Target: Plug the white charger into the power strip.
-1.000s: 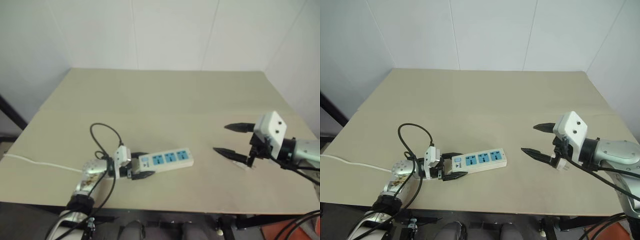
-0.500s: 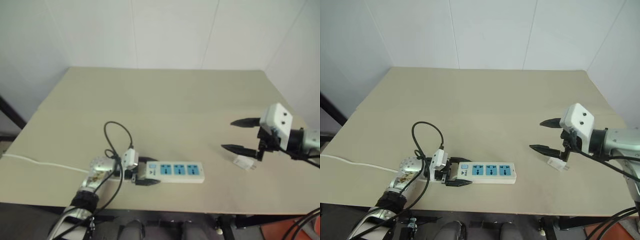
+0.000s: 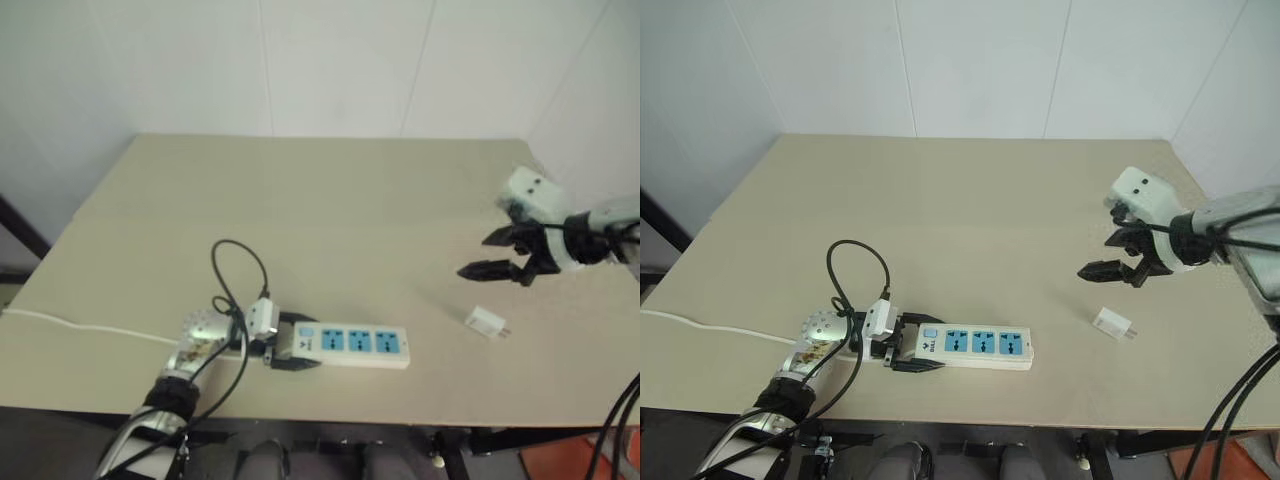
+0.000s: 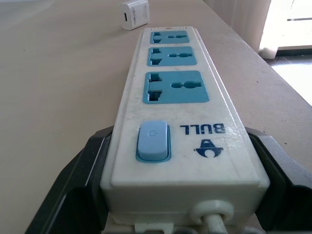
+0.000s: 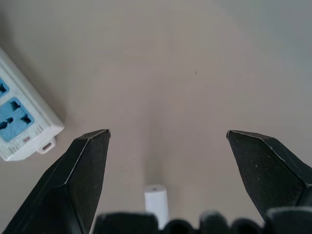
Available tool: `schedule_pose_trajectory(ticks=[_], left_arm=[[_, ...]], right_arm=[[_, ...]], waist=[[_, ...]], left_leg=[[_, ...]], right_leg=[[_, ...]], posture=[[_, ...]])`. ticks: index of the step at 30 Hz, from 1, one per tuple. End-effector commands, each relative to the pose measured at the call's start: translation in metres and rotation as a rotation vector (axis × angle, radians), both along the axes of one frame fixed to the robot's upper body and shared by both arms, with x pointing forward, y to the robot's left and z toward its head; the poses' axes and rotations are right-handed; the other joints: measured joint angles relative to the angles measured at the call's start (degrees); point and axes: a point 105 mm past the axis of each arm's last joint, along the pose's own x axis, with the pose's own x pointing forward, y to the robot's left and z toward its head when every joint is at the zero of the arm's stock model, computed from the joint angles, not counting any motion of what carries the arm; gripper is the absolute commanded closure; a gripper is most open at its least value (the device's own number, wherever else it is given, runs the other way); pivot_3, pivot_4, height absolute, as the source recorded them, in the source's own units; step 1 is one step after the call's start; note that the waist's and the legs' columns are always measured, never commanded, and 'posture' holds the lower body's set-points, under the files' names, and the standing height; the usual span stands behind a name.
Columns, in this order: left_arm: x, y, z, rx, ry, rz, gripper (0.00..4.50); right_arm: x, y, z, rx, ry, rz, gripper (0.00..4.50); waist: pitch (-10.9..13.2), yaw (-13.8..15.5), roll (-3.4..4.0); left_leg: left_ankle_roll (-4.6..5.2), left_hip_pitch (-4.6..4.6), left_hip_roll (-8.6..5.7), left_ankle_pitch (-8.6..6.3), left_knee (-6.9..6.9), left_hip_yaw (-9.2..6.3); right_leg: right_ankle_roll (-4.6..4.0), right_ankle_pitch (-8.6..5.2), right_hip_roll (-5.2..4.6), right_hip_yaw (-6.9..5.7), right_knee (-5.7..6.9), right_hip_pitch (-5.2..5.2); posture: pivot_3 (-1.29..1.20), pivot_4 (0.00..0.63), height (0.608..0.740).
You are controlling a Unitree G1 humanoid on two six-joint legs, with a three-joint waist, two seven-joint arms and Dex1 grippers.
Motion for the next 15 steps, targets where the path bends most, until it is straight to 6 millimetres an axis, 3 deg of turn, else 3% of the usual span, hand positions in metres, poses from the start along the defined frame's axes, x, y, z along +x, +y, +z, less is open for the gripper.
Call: schedule_pose_trajectory(ticks=[1, 15], left_arm=[[-0.004, 0.002, -0.018, 0.06, 0.051, 0.021, 1.18], [-0.006, 0.001, -0.018, 0.061, 0.069, 0.028, 1.18]], right_arm=[[-0.007, -0.005, -0.006, -0.088, 0.065, 0.005, 0.0], [-0.009, -0.007, -0.059, -0.216, 0.21, 0.027, 0.0]], waist=[[0.0, 0.1, 0.01], [0.0, 0.0, 0.02]], left_leg=[[0.0, -0.05, -0.01, 0.0, 0.0, 0.0], [0.0, -0.09, -0.01, 0.0, 0.03, 0.03]], right_leg=[[-0.01, 0.01, 0.0, 0.0, 0.0, -0.05], [0.05, 0.01, 0.02, 0.01, 0.09, -0.13]], posture=[[0.0, 0.15, 0.74], [0.0, 0.15, 0.74]])
